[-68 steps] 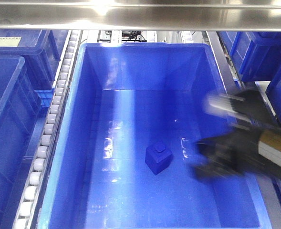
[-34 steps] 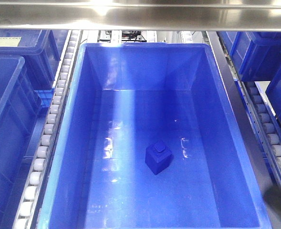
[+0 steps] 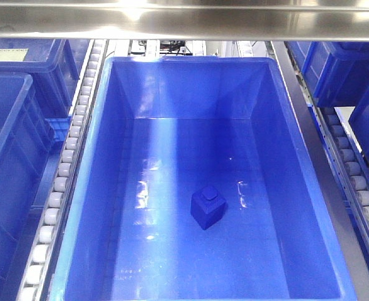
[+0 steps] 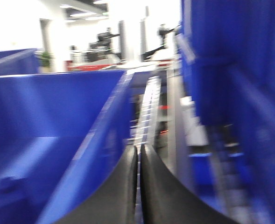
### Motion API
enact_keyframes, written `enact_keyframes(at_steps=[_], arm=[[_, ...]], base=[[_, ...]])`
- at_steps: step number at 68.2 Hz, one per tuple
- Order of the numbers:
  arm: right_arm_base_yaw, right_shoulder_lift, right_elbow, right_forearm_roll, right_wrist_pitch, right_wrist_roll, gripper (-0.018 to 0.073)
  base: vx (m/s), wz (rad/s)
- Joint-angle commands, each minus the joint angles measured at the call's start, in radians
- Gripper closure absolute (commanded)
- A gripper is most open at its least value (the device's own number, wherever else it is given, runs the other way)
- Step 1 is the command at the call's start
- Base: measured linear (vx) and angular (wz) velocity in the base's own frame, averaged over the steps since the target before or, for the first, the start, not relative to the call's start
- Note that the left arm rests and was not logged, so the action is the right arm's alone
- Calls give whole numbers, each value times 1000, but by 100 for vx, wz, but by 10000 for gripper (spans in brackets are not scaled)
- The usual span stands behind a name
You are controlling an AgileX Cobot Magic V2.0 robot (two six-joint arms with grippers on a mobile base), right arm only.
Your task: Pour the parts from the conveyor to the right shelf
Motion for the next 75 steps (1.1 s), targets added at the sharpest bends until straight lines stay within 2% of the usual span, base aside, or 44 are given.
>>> enact_keyframes(at_steps=[1,75], arm=[[-28,-19,2,-48,-76,-7,570],[-27,-18,2,-51,-72,-7,570]], base=[[0,0],[0,0]])
